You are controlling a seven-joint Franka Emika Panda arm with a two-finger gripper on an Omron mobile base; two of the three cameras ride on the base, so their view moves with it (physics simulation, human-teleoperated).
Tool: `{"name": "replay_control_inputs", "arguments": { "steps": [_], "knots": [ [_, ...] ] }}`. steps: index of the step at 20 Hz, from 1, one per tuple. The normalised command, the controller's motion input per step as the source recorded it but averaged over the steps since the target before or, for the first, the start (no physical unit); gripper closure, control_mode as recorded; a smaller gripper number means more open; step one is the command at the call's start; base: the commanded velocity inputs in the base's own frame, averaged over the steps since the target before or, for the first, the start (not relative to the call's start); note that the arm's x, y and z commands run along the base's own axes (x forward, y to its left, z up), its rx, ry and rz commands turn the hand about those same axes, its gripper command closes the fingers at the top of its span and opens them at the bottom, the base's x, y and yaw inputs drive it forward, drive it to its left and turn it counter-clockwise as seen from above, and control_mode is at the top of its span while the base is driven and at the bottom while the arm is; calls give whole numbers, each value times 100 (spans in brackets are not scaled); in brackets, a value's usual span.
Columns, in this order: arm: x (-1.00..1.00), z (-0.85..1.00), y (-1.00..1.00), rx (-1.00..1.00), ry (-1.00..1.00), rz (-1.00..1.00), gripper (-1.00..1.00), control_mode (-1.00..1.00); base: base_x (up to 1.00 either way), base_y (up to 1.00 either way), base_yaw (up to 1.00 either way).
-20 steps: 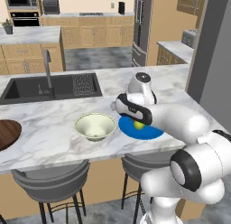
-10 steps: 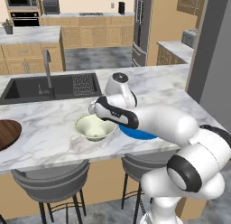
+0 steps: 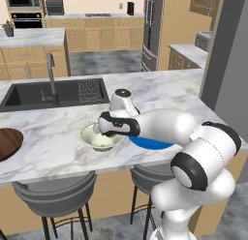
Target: Take the fruits from the plate on the dining counter and place two fruits in each bowl.
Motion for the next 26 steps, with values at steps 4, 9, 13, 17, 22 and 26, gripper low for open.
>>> {"name": "replay_control_inputs", "arguments": {
  "steps": [4, 9, 13, 17, 22, 26],
  "knots": [
    [4, -13, 14, -1, 0, 0, 100, -100, 0, 0, 0],
    [39, -2, 23, -3, 0, 0, 100, -100, 0, 0, 0],
    [10, 0, 28, -1, 2, 0, 100, -100, 0, 0, 0],
    [-3, -20, 3, 0, 2, 0, 100, -100, 0, 0, 0],
    [0, -35, 0, 0, 1, 0, 100, -100, 0, 0, 0],
    [0, -7, -1, 0, 0, 0, 100, -100, 0, 0, 0]
  ]
}}
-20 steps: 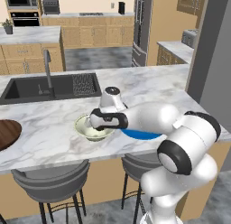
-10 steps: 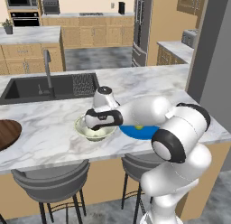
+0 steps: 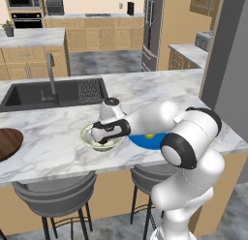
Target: Take the fruits from the plate on the dining counter and place two fruits in each bowl.
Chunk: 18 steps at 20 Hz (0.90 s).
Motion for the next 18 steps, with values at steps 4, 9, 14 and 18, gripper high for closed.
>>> {"name": "replay_control_inputs", "arguments": {
  "steps": [4, 9, 14, 18],
  "knots": [
    [4, 1, 0, 0, 0, 0, -100, -100, 0, 0, 0],
    [3, 16, -11, 0, 0, 0, -100, -100, 0, 0, 0],
    [0, 38, 0, 0, 0, 0, -100, -100, 0, 0, 0],
    [-19, 48, -16, 2, 0, 0, -100, -100, 0, 0, 0]
  ]
}}
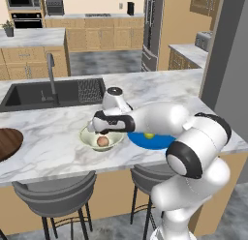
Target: Take the fruits from the plate on the dining counter and place two fruits in each bowl.
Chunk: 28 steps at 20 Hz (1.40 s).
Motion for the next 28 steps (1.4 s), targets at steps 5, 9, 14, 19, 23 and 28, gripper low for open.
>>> {"name": "replay_control_inputs", "arguments": {
  "steps": [5, 9, 14, 19, 23, 28],
  "knots": [
    [-1, 37, -53, 6, 0, -7, -100, -100, 0, 0, 0],
    [0, 6, -99, 12, 4, -28, -100, -100, 0, 0, 0],
    [0, 0, -94, 9, 9, -33, -100, -100, 0, 0, 0],
    [6, 0, -75, 2, 16, -35, -100, -100, 0, 0, 0],
    [5, -10, -39, -2, 29, -24, -100, -100, 0, 0, 0],
    [5, -21, -41, -1, 25, -7, -100, -100, 0, 0, 0]
  ]
}}
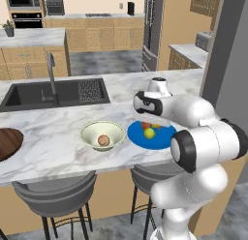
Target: Take the fruits from the plate on the dining counter and place two fruits in each bowl.
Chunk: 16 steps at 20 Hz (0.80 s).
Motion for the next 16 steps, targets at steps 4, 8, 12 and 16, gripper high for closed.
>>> {"name": "replay_control_inputs", "arguments": {
  "steps": [4, 8, 12, 16],
  "knots": [
    [20, -40, -30, 0, 16, -7, -100, -100, 0, 0, 0],
    [28, -38, -1, 0, 4, -3, -100, -100, 0, 0, 0],
    [42, -7, 0, 0, 0, 0, -100, -100, 0, 0, 0],
    [27, -14, 0, 0, 0, 0, -100, -100, 0, 0, 0]
  ]
}}
